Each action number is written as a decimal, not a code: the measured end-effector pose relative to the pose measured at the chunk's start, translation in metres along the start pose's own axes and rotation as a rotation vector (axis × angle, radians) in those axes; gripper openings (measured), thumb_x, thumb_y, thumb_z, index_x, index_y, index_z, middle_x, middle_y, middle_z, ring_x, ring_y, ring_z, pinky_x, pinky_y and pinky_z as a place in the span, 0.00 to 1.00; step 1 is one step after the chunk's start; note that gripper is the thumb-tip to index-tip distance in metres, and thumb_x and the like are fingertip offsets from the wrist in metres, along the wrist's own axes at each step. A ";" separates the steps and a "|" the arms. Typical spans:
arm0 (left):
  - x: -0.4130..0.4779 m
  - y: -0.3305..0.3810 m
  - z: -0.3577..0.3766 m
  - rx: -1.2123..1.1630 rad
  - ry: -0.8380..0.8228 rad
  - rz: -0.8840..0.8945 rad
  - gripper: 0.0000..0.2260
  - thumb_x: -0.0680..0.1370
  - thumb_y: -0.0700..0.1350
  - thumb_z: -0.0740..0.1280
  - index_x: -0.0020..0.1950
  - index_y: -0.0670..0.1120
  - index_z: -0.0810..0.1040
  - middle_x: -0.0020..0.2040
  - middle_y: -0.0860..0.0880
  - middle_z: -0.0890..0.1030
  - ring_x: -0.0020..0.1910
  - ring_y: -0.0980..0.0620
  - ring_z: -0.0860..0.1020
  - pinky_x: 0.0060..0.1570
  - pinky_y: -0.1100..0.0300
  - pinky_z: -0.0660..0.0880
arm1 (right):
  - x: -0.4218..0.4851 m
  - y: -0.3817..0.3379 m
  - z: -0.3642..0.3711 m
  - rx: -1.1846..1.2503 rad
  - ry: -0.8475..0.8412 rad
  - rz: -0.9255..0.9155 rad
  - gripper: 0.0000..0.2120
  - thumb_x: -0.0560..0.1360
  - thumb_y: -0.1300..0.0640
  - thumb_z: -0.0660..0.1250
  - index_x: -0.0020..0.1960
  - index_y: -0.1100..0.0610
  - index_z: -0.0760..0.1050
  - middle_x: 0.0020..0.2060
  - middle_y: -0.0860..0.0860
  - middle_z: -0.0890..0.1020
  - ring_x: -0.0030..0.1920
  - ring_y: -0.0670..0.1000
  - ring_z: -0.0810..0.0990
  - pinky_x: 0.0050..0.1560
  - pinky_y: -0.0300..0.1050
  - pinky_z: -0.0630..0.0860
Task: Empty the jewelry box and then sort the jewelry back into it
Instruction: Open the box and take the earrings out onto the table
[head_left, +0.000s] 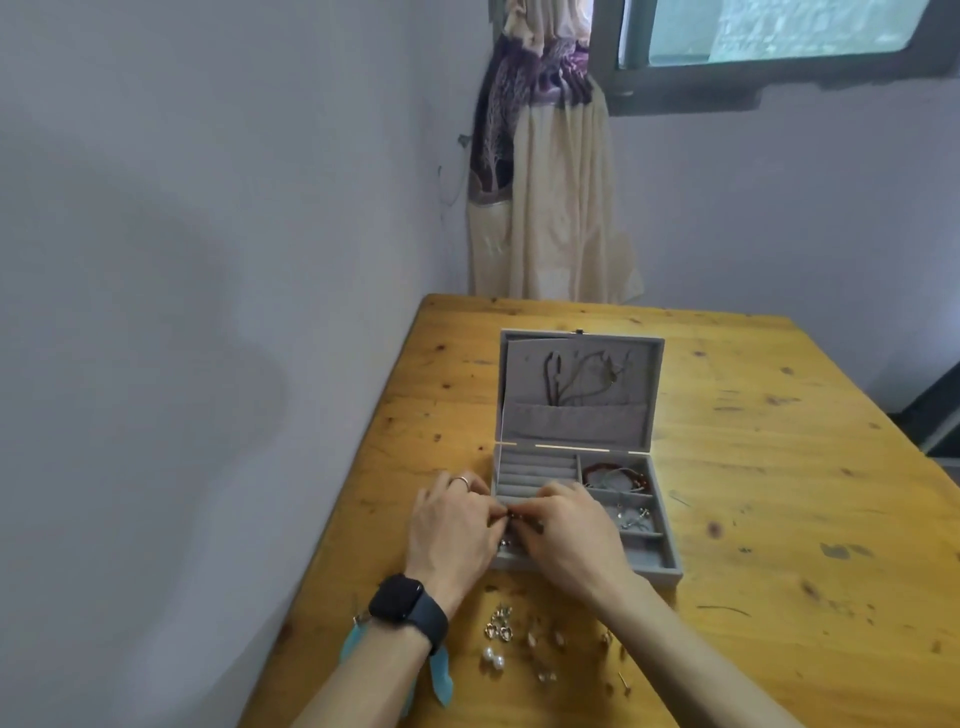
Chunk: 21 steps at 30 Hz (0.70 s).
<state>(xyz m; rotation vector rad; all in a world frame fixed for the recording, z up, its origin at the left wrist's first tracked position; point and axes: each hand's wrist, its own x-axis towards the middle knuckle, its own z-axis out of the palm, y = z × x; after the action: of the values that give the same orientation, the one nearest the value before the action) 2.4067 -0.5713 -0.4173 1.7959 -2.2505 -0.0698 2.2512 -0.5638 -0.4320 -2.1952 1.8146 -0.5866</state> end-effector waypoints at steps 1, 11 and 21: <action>-0.001 0.000 0.002 -0.005 0.014 0.005 0.13 0.81 0.57 0.61 0.60 0.58 0.82 0.60 0.58 0.76 0.61 0.55 0.70 0.58 0.57 0.68 | 0.000 0.001 0.002 0.004 0.000 -0.007 0.13 0.80 0.44 0.61 0.61 0.39 0.80 0.49 0.44 0.79 0.53 0.50 0.74 0.49 0.48 0.75; -0.003 -0.005 0.012 -0.191 0.022 -0.001 0.09 0.81 0.53 0.63 0.55 0.54 0.81 0.57 0.55 0.76 0.58 0.55 0.72 0.57 0.57 0.70 | 0.008 0.003 -0.001 0.029 -0.014 0.026 0.09 0.75 0.46 0.66 0.50 0.45 0.84 0.45 0.43 0.81 0.50 0.49 0.78 0.47 0.44 0.75; -0.018 -0.017 0.000 -0.340 0.043 -0.069 0.06 0.79 0.54 0.67 0.51 0.55 0.82 0.56 0.58 0.77 0.58 0.57 0.73 0.58 0.55 0.74 | -0.009 0.006 -0.007 0.078 0.036 0.068 0.09 0.77 0.46 0.67 0.52 0.46 0.83 0.47 0.43 0.81 0.50 0.46 0.77 0.49 0.47 0.78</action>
<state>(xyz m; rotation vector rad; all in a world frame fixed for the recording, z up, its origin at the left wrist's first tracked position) 2.4264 -0.5583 -0.4235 1.6723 -2.0029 -0.3974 2.2414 -0.5562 -0.4297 -2.0773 1.8434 -0.6753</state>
